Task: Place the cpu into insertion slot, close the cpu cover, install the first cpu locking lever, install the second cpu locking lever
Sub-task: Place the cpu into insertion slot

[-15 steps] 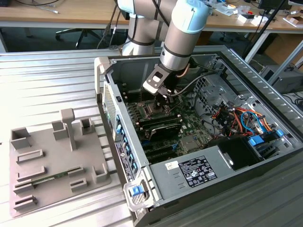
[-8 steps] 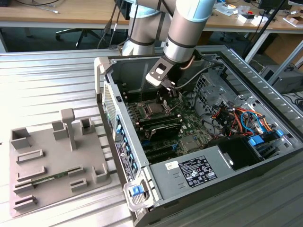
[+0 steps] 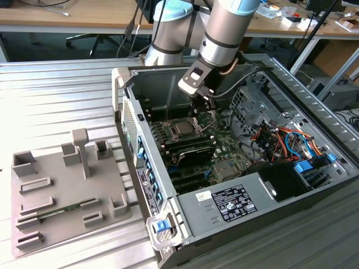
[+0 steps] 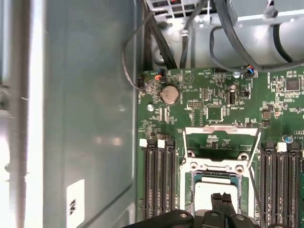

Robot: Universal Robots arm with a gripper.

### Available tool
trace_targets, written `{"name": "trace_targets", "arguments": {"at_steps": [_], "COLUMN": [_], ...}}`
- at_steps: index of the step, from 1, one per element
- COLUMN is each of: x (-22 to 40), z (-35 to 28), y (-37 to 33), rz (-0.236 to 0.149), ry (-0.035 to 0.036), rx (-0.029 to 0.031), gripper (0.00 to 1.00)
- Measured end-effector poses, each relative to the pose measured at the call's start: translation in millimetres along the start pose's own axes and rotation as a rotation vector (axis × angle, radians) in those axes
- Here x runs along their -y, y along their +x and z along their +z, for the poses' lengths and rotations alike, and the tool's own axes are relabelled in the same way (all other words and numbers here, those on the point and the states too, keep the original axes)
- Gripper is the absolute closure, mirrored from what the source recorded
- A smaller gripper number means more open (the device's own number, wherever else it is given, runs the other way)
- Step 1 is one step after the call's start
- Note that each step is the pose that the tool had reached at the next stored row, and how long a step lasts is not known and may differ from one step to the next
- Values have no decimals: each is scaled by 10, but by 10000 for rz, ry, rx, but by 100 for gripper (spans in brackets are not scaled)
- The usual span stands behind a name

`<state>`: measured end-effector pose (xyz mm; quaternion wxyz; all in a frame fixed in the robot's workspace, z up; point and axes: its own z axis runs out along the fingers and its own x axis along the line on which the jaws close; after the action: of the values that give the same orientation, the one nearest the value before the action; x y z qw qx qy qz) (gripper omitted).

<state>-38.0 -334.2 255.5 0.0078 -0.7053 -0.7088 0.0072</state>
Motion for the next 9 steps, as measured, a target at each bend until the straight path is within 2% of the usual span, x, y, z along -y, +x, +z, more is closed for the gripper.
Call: {"name": "trace_targets", "arguments": {"at_steps": [6, 9], "x": [-12, -13], "z": [-119, -120], "y": [0, 0], "rz": [2, 0], "ry": [0, 0], "rx": [-23, -27], "gripper": [89, 89]}}
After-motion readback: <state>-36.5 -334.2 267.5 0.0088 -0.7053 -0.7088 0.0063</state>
